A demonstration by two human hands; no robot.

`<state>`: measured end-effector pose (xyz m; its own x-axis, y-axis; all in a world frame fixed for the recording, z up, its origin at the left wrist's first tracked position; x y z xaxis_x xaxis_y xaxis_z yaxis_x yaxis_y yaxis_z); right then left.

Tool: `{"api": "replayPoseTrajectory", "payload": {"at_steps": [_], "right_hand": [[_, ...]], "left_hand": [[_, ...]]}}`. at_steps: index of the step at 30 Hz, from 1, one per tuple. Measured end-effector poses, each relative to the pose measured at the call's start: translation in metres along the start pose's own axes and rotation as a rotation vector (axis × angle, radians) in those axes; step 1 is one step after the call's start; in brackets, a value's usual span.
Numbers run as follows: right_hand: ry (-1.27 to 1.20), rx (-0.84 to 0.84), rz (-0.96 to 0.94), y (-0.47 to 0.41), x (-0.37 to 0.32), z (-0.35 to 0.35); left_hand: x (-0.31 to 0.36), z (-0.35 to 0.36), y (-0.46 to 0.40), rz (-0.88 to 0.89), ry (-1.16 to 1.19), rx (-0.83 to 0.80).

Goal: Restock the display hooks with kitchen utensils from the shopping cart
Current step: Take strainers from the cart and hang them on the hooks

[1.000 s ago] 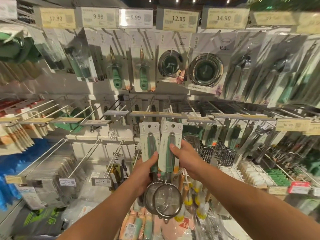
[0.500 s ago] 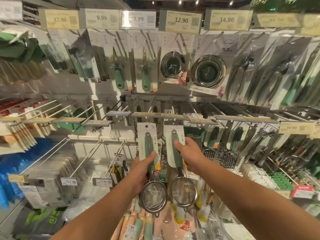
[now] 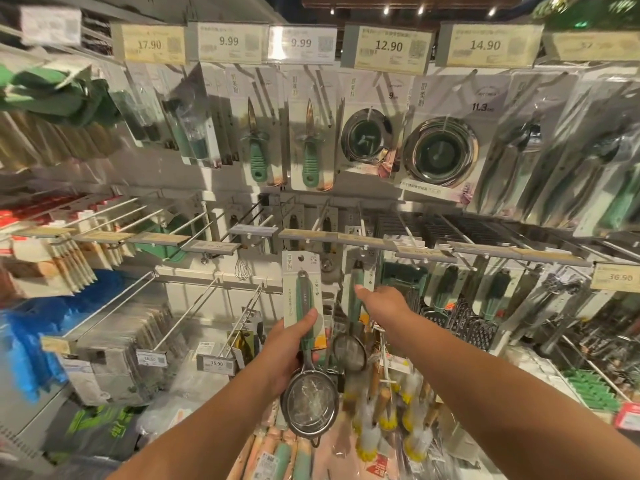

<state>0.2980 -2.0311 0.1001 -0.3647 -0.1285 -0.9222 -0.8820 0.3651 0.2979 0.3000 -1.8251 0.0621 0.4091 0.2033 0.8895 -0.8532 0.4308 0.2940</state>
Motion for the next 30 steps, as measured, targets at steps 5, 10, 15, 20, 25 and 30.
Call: {"api": "replayPoseTrajectory", "payload": {"at_steps": [5,10,15,20,25,30], "right_hand": [[0.016,-0.113,0.078,0.008,0.006,0.018],[-0.019,-0.191,-0.002,0.019,-0.005,0.037],[-0.034,-0.172,-0.042,0.024,-0.007,0.032],[-0.079,-0.176,-0.018,0.026,0.001,0.031],[-0.078,-0.216,-0.014,0.029,0.004,0.033],[-0.095,-0.220,-0.008,0.035,0.005,0.030]], "left_hand": [[0.003,0.006,0.003,-0.001,-0.017,-0.028],[0.002,0.017,0.005,0.023,-0.024,-0.058],[-0.002,0.021,0.005,0.041,-0.056,-0.070],[-0.005,0.028,0.005,0.041,-0.084,-0.098],[-0.008,0.037,0.009,0.033,-0.121,-0.143],[-0.009,0.034,0.009,0.036,-0.137,-0.111]]}}
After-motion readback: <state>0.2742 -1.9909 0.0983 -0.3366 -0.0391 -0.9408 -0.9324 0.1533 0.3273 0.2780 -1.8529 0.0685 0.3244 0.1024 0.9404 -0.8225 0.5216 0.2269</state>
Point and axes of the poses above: each hand's wrist, its own y-axis away from the middle knuckle, its own z-axis out of the palm, x = y × z, the point moved 7 cm from there along -y, towards the middle knuckle, and after that the axes turned 4 degrees about -x, right-handed, at the moved point
